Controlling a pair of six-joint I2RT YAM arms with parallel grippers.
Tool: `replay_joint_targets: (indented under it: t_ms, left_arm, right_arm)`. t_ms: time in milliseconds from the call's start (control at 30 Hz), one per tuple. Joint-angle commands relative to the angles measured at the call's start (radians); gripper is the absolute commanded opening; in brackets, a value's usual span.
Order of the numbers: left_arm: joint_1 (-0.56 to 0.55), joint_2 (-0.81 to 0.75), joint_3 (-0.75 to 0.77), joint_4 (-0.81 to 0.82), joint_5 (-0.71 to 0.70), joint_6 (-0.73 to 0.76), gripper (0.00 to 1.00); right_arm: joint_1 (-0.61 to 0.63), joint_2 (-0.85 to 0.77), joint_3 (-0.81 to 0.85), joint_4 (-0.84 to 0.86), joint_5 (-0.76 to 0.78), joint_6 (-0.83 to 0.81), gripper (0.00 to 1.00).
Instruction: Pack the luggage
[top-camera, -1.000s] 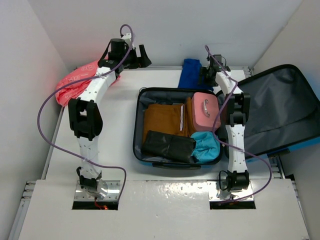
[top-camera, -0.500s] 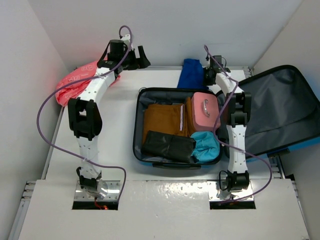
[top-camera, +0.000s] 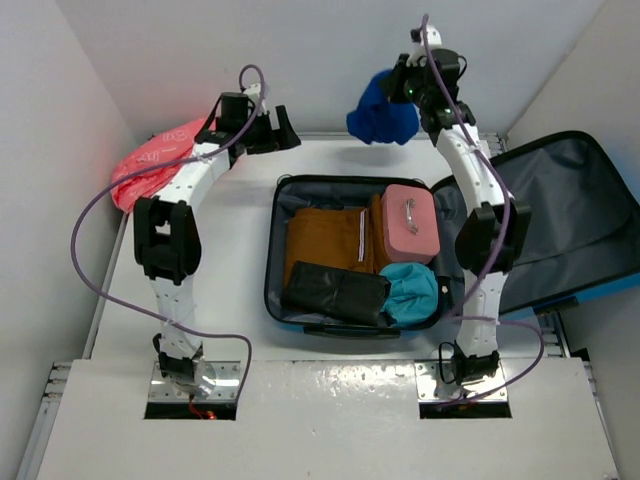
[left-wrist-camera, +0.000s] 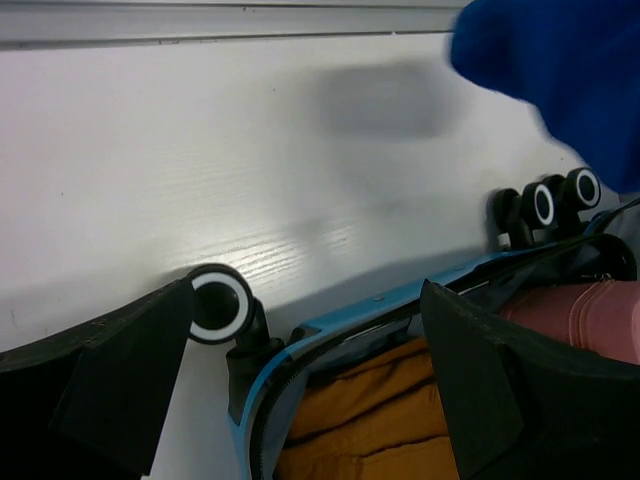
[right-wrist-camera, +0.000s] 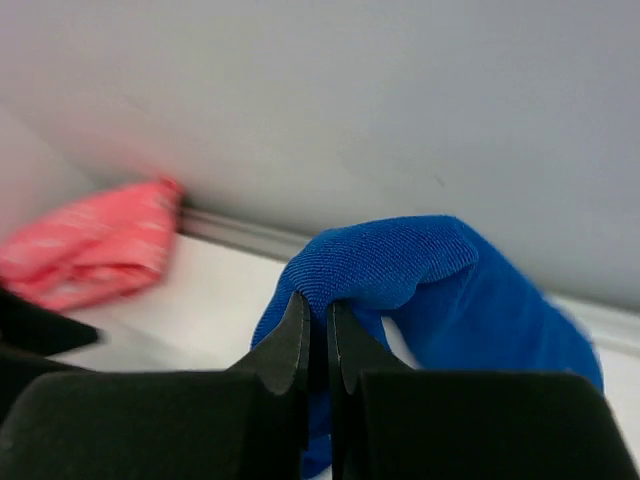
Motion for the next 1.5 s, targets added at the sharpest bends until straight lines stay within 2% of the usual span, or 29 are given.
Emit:
replay_joint_targets:
  t_ms: [0, 67, 167, 400, 467, 533, 567, 733, 933, 1000, 1033, 1067, 1167, 1300, 1333, 1367, 1467]
  left_arm:
    - [0.010, -0.108, -0.037, 0.065, -0.007, -0.015, 1.00]
    - [0.010, -0.130, -0.078, 0.076, -0.030, -0.015, 1.00]
    - [0.031, -0.173, -0.136, 0.111, -0.044, -0.015, 1.00]
    - [0.121, -0.317, -0.295, 0.226, -0.102, -0.047, 1.00]
    - [0.143, -0.356, -0.340, 0.280, -0.102, -0.047, 1.00]
    - [0.164, -0.394, -0.363, 0.280, -0.114, -0.032, 1.00]
    - [0.164, -0.394, -0.374, 0.280, -0.129, -0.021, 1.00]
    - [0.183, -0.417, -0.374, 0.225, -0.272, 0.092, 1.00]
    - [0.221, -0.281, -0.262, 0.015, -0.384, 0.267, 1.00]
    - [0.235, -0.227, -0.218, -0.046, -0.403, 0.337, 1.00]
    - [0.235, -0.172, -0.172, -0.107, -0.403, 0.442, 1.00]
    - [0.247, -0.147, -0.153, -0.137, -0.386, 0.503, 1.00]
    - [0.283, -0.084, -0.117, -0.204, -0.357, 0.724, 1.00]
    - [0.347, -0.038, -0.097, -0.246, -0.305, 0.932, 1.00]
    - [0.359, -0.029, -0.097, -0.246, -0.292, 0.933, 1.00]
    - [0.368, -0.015, -0.083, -0.281, -0.266, 1.016, 1.00]
    - [0.378, 0.036, -0.057, -0.266, -0.301, 1.086, 1.00]
  right_arm:
    - [0.028, -0.114, -0.006, 0.117, -0.093, 0.068, 0.00]
    - [0.042, -0.190, -0.026, 0.108, -0.159, 0.077, 0.00]
    - [0.068, -0.298, -0.141, 0.100, -0.223, 0.052, 0.00]
    - [0.170, -0.684, -0.550, 0.007, -0.262, -0.036, 0.00]
    - [0.192, -0.734, -0.677, -0.027, -0.259, -0.082, 0.00]
    - [0.238, -0.800, -0.725, -0.073, -0.269, -0.120, 0.00]
    - [0.250, -0.818, -0.785, -0.086, -0.271, -0.126, 0.00]
    - [0.338, -0.832, -0.870, -0.086, -0.291, -0.197, 0.00]
    - [0.353, -0.700, -0.835, -0.136, -0.196, -0.243, 0.00]
    - [0.347, -0.628, -0.806, -0.155, -0.157, -0.226, 0.13]
    - [0.329, -0.617, -0.805, -0.159, -0.148, -0.220, 0.24]
    - [0.325, -0.594, -0.804, -0.161, -0.141, -0.219, 0.45]
    - [0.313, -0.573, -0.766, -0.194, -0.133, -0.223, 0.67]
    - [0.292, -0.571, -0.738, -0.219, -0.147, -0.211, 0.74]
    - [0.292, -0.573, -0.736, -0.221, -0.153, -0.206, 0.74]
    - [0.287, -0.579, -0.735, -0.222, -0.159, -0.208, 0.74]
    - [0.282, -0.588, -0.736, -0.228, -0.165, -0.202, 0.75]
